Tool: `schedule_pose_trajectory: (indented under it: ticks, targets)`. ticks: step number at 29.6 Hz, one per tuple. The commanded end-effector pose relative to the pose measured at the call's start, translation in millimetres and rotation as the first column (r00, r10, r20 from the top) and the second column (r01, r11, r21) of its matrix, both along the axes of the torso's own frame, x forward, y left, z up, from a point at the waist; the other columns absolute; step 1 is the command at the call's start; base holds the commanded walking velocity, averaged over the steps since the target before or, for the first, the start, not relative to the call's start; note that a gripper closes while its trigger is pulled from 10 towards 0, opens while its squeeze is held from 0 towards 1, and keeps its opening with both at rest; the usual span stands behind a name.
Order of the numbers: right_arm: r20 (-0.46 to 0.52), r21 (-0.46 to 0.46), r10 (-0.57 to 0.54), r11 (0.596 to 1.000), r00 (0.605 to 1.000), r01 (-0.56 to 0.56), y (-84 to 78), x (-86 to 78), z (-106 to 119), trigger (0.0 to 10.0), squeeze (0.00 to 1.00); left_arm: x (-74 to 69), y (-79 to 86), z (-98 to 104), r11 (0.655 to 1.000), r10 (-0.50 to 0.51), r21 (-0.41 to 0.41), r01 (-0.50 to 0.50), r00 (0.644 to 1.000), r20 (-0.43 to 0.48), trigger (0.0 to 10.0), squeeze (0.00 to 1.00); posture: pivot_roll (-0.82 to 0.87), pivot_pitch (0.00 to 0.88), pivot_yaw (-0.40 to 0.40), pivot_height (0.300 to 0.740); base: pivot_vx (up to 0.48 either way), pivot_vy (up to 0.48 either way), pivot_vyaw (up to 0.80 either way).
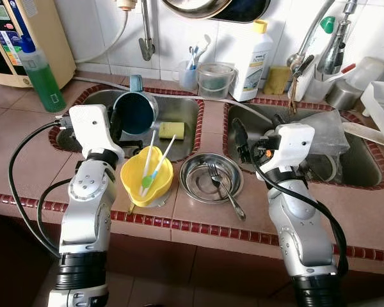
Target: Kitchen organization
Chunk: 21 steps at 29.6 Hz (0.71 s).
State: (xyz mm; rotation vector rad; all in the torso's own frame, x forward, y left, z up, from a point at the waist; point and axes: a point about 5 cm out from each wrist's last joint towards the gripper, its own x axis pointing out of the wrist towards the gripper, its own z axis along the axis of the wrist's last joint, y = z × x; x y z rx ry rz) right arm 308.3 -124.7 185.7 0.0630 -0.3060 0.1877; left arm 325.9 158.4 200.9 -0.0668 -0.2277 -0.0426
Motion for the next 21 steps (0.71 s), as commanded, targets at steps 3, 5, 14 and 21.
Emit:
schedule_pose_trajectory:
  ticks: [3, 5, 14, 21]
  targets:
    - [0.013, -0.012, 0.003, 1.000, 1.000, -0.003, -0.9, 2.3, 2.1, 10.0, 0.00, -0.7, 2.0, 6.2, 1.000, -0.024, 0.014, 0.024, 0.999, 0.026, 10.0, 0.00, -0.02, 0.000, -0.001, 0.740, 0.000, 0.000, 0.00]
    - [0.015, -0.013, 0.004, 1.000, 1.000, -0.003, -0.9, 2.4, 2.2, 10.0, 0.00, 0.5, 4.3, 7.7, 0.999, -0.034, 0.005, 0.034, 0.999, 0.026, 10.0, 0.00, -0.02, 0.000, 0.000, 0.740, 0.255, 0.000, 0.00]
    - [0.016, -0.013, 0.005, 1.000, 1.000, -0.004, -1.3, 1.4, 1.5, 10.0, 0.00, 1.6, 4.8, 9.1, 0.999, -0.041, 0.000, 0.041, 0.999, 0.028, 10.0, 0.00, -0.02, 0.000, 0.004, 0.740, 0.271, 0.000, 0.00]
    - [0.013, -0.013, 0.011, 1.000, 1.000, -0.011, -1.5, 1.1, 0.8, 10.0, 0.00, 1.4, 3.3, 9.3, 0.999, -0.052, -0.014, 0.052, 0.998, 0.027, 10.0, 0.00, -0.02, 0.000, -0.003, 0.740, 0.269, 0.000, 0.00]
